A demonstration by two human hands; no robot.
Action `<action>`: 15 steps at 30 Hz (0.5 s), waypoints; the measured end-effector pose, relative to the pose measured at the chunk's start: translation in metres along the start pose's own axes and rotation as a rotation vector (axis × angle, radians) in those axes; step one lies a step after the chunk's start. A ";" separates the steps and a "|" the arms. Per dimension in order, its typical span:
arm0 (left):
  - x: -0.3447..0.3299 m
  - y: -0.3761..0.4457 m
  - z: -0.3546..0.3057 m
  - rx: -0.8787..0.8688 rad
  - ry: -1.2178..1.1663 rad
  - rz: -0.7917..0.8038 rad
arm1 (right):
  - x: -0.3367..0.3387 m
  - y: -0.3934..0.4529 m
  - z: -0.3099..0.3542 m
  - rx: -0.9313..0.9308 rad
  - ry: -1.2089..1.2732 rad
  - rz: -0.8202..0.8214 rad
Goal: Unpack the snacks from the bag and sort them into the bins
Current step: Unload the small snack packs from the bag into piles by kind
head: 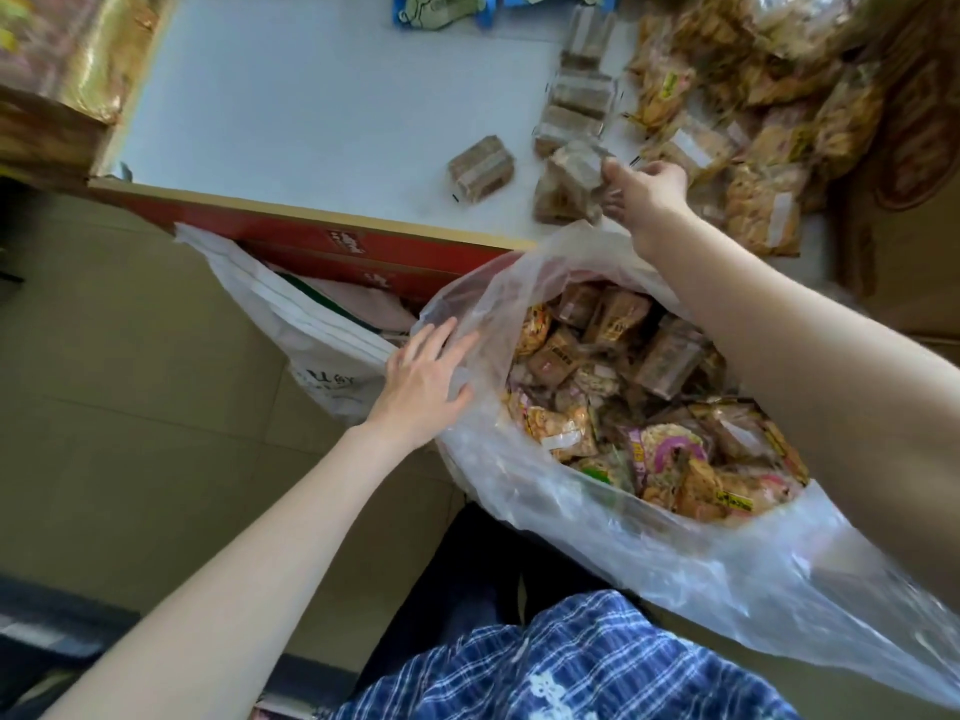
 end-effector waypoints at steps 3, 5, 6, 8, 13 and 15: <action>0.004 0.000 0.002 0.006 -0.011 0.000 | -0.023 0.008 0.011 -0.104 0.197 0.033; 0.006 0.001 0.003 0.006 -0.015 -0.009 | -0.031 0.006 0.016 -0.104 0.237 0.099; 0.006 0.002 0.002 0.003 -0.014 -0.014 | -0.030 0.005 0.017 -0.065 0.152 0.111; 0.005 0.004 -0.001 -0.014 -0.015 -0.024 | -0.019 0.001 0.017 0.122 -0.189 0.052; -0.004 0.011 -0.014 -0.089 -0.006 -0.052 | 0.044 -0.051 -0.024 0.800 -0.813 0.181; -0.007 0.012 -0.017 -0.096 0.009 -0.032 | 0.064 -0.067 -0.055 0.991 -1.121 0.434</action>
Point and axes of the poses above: each hand's wrist, its own y-axis towards the middle knuckle, its own x-axis out of the back of the hand, z = x × y, the point moved 1 cm from there along y, towards the middle knuckle, and after that the axes turned 2 degrees about y, right-handed, at the moved point
